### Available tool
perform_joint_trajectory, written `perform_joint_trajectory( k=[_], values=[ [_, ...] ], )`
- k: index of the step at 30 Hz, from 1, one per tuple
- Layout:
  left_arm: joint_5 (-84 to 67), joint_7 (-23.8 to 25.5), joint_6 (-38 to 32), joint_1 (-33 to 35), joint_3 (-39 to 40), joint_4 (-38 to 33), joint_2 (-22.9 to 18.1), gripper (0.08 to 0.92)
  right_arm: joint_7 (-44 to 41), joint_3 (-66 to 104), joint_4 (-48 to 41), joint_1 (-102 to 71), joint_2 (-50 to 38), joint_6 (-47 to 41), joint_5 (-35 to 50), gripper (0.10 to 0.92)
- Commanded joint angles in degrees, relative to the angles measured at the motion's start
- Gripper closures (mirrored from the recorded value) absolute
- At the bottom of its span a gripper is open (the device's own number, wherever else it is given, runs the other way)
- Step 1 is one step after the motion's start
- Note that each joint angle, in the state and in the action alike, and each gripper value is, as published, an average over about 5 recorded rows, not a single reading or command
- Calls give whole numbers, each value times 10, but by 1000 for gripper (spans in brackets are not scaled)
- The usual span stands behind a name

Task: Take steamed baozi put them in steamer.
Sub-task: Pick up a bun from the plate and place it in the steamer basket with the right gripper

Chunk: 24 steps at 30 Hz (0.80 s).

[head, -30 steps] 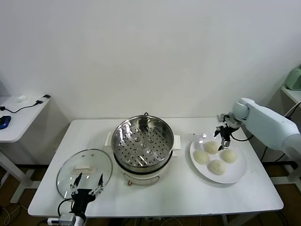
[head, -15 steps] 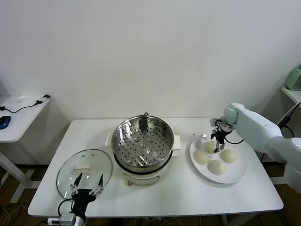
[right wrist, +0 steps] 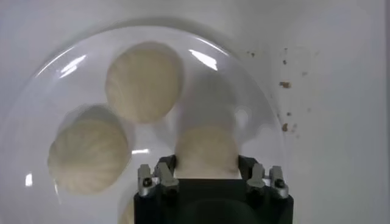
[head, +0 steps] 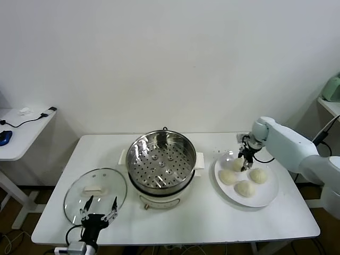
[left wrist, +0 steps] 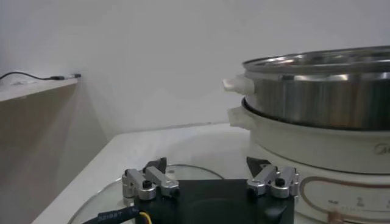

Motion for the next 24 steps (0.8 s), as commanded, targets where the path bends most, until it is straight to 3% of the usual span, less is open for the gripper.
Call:
perform_joint_trajectory(
  k=[1, 7, 13, 17, 24],
  values=[
    [1, -1, 0, 4, 1, -12, 2, 177, -4, -166, 156, 199, -42, 2, 117, 363],
    [10, -1, 3, 0, 10, -17, 1, 177, -29, -273, 248, 389, 18, 80, 219, 364],
    [18, -1, 3, -6, 18, -13, -4, 177, -25, -274, 355, 427, 108, 136, 243, 364],
    [22, -1, 4, -8, 20, -13, -8, 177, -12, -263, 395, 392, 156, 184, 192, 364],
    [24, -1, 4, -7, 18, -14, -9, 177, 2, -216, 308, 275, 205, 348, 25, 364]
  ],
)
